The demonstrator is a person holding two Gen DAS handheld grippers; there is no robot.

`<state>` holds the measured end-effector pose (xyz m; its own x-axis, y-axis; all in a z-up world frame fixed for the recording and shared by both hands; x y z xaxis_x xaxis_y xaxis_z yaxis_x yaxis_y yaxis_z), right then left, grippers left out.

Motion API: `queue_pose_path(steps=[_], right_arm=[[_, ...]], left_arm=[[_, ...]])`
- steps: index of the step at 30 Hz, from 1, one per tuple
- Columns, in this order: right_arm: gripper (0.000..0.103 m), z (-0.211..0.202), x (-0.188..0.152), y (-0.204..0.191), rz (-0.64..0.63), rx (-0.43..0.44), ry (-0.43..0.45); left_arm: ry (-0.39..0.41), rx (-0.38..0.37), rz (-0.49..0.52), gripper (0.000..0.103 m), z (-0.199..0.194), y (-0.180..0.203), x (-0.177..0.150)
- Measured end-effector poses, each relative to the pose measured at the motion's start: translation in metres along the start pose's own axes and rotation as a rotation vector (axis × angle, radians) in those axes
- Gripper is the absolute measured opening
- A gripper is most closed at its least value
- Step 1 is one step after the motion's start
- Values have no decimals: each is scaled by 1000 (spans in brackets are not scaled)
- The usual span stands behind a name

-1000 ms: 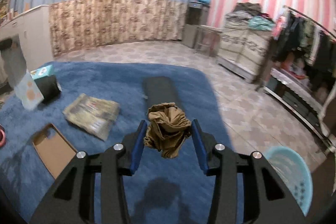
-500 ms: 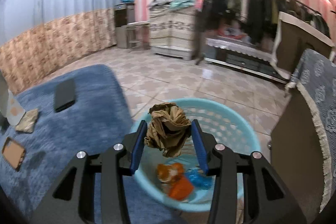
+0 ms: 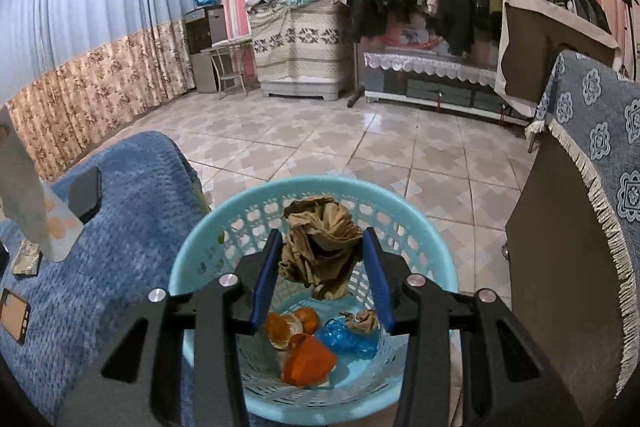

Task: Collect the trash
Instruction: 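Carry the white card and brown paper over the blue basket, then open the left tool to drop the card while the right tool releases the brown paper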

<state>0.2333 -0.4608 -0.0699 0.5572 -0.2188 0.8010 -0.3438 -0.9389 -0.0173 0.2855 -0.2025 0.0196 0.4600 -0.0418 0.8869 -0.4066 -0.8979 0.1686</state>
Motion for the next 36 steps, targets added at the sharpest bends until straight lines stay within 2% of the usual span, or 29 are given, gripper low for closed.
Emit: queue_pose_path(steps=[14,21,26,30,32,34,36], right_arm=[[41,14,-8,38,69,-56,-24],[41,24,-14,59,121,-63,-42],[41,30,-17,66,141,-62,-53],[41,34,-18,71,147,-60,-60],[41,34,-18,71,146,-60,-59],[41,37,-20,69,137,-58,-62],[41,38,-20,68,133,-57,-63]], left_arm=[[-75,-134,108,1,76,106,-31],[-123,-171,128,2,116,132,-42],[-163,-178,157,2,143,151,-52],[-177,-162,173,4,151,152,-62],[-174,-144,175,15,152,149,-63],[-164,-126,165,51,150,141,-62],[-142,-111,156,59,145,132,-58]])
Point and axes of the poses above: each gripper's, at about its wrist camera, not at the fingertips, and z roughly the way its jaws point, y to its right, x to its top, the point moved 6 cm from there along z, roughly the way its jaws point, and after that the axes turned 4 degrees about -z, right-handed, at the moved point
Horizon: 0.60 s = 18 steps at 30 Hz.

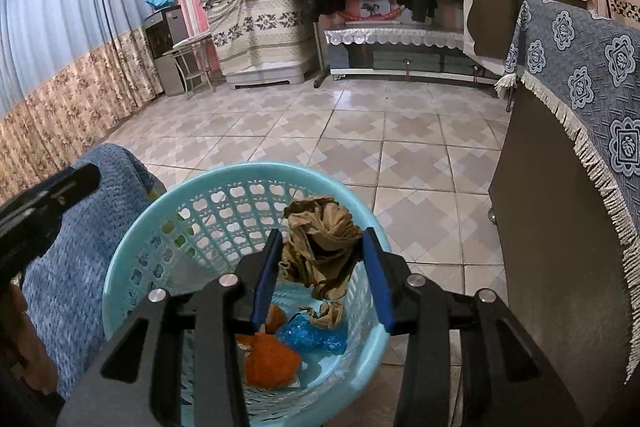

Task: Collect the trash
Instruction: 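Open the left tool to drop the card while the right tool releases the brown paper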

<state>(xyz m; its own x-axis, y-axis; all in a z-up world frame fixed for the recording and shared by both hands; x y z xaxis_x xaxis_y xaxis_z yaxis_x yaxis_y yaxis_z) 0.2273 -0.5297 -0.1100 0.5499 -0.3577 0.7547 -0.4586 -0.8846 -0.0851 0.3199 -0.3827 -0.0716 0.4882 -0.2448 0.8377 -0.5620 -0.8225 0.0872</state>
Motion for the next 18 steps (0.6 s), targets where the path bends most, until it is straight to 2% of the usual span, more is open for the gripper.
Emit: queue_pose_path(steps=[2,4,7,10,18], right_arm=[[41,1,-1,-1,-2,1,0],[41,0,-1,-4,-6,-2,-1],[41,0,-2,-9,-16,-5,-3],[41,1,-1,-18,-31,-6,-2],[42,2,-1,-41,-74,1,2]], left_arm=[[8,24,6,64,-4,-8,3],[21,65,1,77,-11,-21,8],[38,99,-20,88,-19,-37,10],[50,149,-47,95,-29,-57,9],[52,206,-74,98,-42,-85,-3]])
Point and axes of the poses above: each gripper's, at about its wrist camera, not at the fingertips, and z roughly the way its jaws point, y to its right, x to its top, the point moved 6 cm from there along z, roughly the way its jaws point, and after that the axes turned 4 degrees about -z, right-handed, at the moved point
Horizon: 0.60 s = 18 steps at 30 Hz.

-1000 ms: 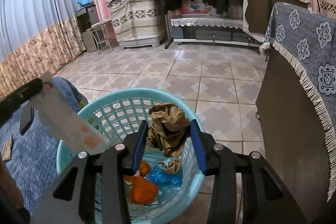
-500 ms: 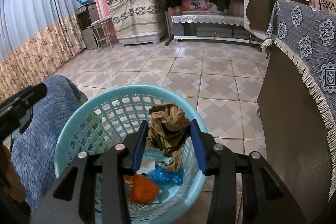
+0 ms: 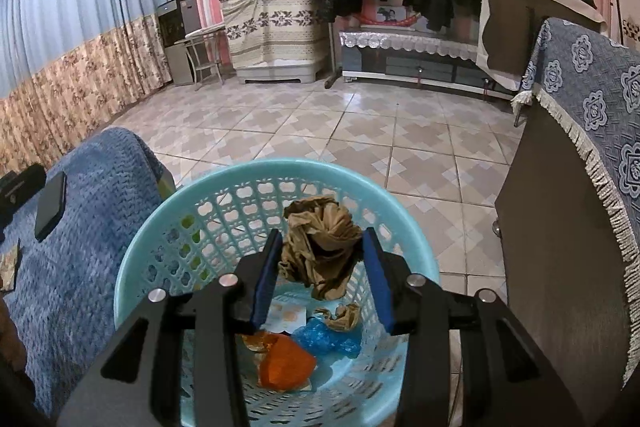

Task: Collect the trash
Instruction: 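Open the left tool to drop the card while the right tool releases the brown paper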

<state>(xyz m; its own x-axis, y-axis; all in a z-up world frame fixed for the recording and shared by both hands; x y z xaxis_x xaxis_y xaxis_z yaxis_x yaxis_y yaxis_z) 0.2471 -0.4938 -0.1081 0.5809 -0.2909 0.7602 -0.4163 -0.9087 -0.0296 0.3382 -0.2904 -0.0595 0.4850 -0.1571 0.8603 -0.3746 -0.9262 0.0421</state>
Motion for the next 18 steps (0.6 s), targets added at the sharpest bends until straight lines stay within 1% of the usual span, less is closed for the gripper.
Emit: queue_pose_path(steps=[2,6,8,10,12,15,17,18], right_arm=[[42,2,0,-6,-7,0,-3],[45,4,1,-12,-13,-8,3],[51,4,2,-15,-21,-12,8],[69,2,4,-18,-30,-14,20],[73,0,7,-17,-26,-20,34],[84,-5,9,-12,-8,-30,47],[86,-6,9,-10,0,-36,48],[90,-6,9,-9,3,-39,47]], left_arm=[[-5,6,-10,98,-2,-5,-6],[-15,14,-27,98,-6,-13,-17],[-16,21,-30,98,-9,-16,-19],[-17,27,-34,98,-10,-19,-21],[-20,32,-39,98,-12,-22,-23],[-18,41,-43,98,-16,-27,-25],[-16,48,-44,98,-19,-30,-26],[-15,52,-46,98,-21,-32,-27]])
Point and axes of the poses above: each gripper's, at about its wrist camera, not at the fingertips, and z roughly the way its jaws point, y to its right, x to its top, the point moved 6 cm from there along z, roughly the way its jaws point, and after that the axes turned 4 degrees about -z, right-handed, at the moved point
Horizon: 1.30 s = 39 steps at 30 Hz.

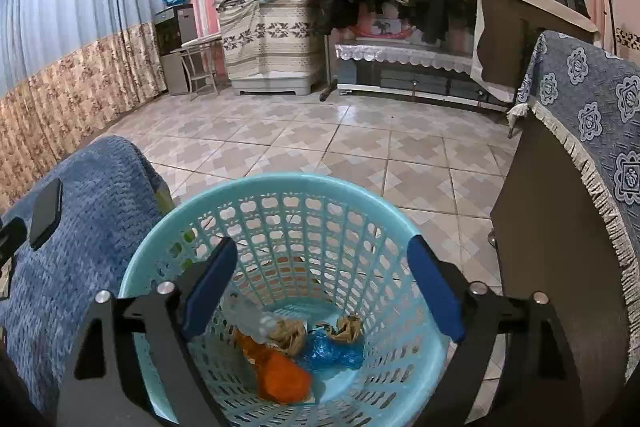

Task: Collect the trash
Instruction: 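Move both tools back over the bed toward the remaining items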

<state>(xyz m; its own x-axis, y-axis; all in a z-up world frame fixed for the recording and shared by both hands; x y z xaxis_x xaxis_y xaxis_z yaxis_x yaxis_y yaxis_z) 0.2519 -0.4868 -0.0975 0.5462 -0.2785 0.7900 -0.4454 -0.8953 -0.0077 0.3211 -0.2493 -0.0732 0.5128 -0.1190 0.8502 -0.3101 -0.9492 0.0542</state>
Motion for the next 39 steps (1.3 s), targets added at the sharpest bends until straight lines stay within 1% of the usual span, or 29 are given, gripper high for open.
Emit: queue_pose_path(steps=[4,10,16,20,24,31,35,39], right_arm=[[97,-1,1,2,-1,-23,1],[98,-4,3,-1,-10,-19,8],[99,-10,7,-7,-16,2,19],[99,-8,5,-18,-34,21,9],[99,-10,5,-36,-82,47,7],[99,-24,1,-79,-169,110,37],[99,-34,-7,-108,-217,150,39],[99,-47,-19,-141,-298,194,52]], left_arm=[[2,12,-17,98,-7,-10,-1],[1,42,-33,98,-19,-30,-6],[1,85,-64,98,-39,-61,-13],[-7,120,-80,98,-51,-86,-20],[-9,162,-103,98,-66,-115,-27],[-18,233,-141,98,-94,-166,-44],[-13,266,-178,98,-109,-194,-50],[-11,297,-225,98,-124,-225,-59]])
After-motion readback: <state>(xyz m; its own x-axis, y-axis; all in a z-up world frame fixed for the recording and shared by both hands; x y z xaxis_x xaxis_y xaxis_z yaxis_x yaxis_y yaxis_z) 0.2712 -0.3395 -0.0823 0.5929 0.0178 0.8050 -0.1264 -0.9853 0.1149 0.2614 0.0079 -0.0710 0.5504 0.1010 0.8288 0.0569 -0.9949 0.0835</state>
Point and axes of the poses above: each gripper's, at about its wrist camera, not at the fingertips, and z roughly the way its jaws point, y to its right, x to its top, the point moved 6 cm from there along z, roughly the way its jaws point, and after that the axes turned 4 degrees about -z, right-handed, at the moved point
